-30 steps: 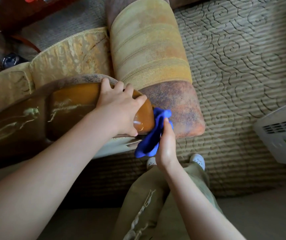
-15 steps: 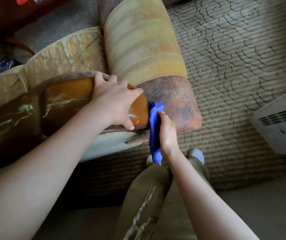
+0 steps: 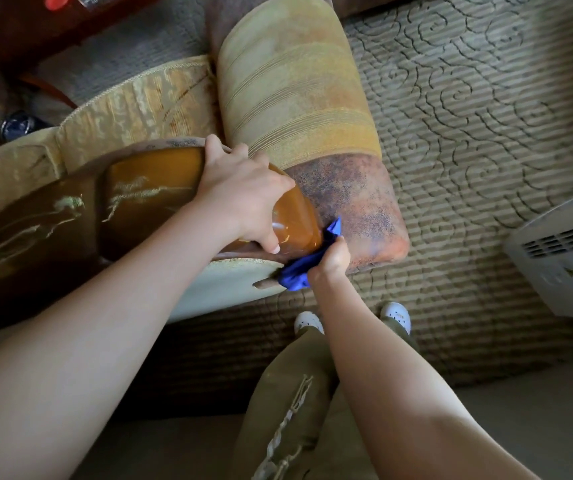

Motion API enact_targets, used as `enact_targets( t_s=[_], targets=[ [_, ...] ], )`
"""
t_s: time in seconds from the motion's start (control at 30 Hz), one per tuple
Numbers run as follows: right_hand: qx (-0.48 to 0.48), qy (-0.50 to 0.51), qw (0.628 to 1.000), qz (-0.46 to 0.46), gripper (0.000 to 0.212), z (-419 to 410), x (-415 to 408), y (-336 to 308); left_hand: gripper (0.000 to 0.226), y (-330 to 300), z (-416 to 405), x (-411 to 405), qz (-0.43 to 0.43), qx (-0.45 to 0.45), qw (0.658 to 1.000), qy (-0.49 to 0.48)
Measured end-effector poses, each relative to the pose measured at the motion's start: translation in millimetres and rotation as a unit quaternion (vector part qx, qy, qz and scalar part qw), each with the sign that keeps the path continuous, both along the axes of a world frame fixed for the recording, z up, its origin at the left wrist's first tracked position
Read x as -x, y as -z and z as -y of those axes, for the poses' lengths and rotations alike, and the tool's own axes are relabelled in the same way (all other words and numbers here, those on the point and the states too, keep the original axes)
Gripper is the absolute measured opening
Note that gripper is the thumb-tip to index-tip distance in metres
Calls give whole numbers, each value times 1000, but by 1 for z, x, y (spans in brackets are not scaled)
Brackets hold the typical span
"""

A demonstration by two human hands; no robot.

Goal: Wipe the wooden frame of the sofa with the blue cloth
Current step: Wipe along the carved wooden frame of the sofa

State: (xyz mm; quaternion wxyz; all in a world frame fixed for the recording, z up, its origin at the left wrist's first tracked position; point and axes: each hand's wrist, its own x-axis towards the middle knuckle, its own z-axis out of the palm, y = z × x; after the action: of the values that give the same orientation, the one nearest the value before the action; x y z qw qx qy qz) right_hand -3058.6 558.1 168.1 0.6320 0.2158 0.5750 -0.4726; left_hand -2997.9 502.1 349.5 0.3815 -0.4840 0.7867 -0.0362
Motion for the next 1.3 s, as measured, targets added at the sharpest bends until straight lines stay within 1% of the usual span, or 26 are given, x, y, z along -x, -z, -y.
enact_targets(
  t_s=[0.03, 0.1, 0.2, 0.3, 0.37, 0.4, 0.5, 0.57, 0.63, 0.73, 0.8, 0.83, 0.9, 1.0, 1.07, 1.13, 1.2, 1.3],
  targets=[
    [-21, 22, 999, 31, 29, 0, 3, -6, 87, 0, 0, 0, -2, -2, 1000, -4],
    [-40, 49, 995, 75, 32, -2, 6, -9, 87, 0, 0, 1, -3, 0, 1000, -6],
    [-21, 119, 985, 126, 32, -11, 7, -13, 88, 1, 0, 2, -1, 0, 1000, -6],
    [-11, 159, 970, 185, 30, -23, 2, -11, 87, 0, -1, 2, -6, -3, 1000, -10],
    [-20, 185, 962, 201, 27, -24, -5, -13, 86, -1, -1, 2, 0, -1, 1000, -9],
    [-39, 182, 964, 189, 29, -23, -9, -9, 85, -1, -1, 2, 0, -4, 1000, -11],
    [-65, 134, 977, 150, 44, -16, -22, -3, 83, 0, -1, 2, -3, -5, 1000, -12],
    [-75, 122, 979, 146, 46, -14, -25, -3, 83, -1, -1, 3, -3, -7, 1000, -16],
    [-72, 111, 977, 166, 43, -15, -24, -4, 83, -1, -2, 4, -4, -7, 1000, -16],
    [-64, 93, 973, 202, 29, -21, -23, -16, 84, -3, -3, 4, -7, -9, 1000, -15],
    [-33, 72, 973, 218, 23, -28, -25, -27, 83, -4, -4, 3, -8, -6, 1000, -15],
    [-7, 77, 973, 216, 23, -30, -28, -28, 83, -4, -3, 3, -6, -4, 1000, -14],
    [19, 95, 980, 175, 25, -37, -33, -25, 84, -4, -3, 3, -4, -5, 1000, -11],
    [10, 86, 993, 78, 21, -41, -37, -20, 84, -3, -3, 2, -8, -4, 1000, -10],
    [-6, 81, 996, 24, 31, -41, -36, -20, 85, -3, -3, 1, -5, -4, 1000, -7],
    [-13, 90, 995, -41, 35, -34, -28, -16, 84, -2, -3, 1, -4, -6, 1000, -7],
    [16, 63, 992, -112, 34, -24, -17, -12, 82, -3, -3, 2, -4, -6, 1000, -10],
    [37, 4, 986, -163, 33, -25, -19, -10, 80, -3, -3, 5, -4, -5, 1000, -13]
  ],
)
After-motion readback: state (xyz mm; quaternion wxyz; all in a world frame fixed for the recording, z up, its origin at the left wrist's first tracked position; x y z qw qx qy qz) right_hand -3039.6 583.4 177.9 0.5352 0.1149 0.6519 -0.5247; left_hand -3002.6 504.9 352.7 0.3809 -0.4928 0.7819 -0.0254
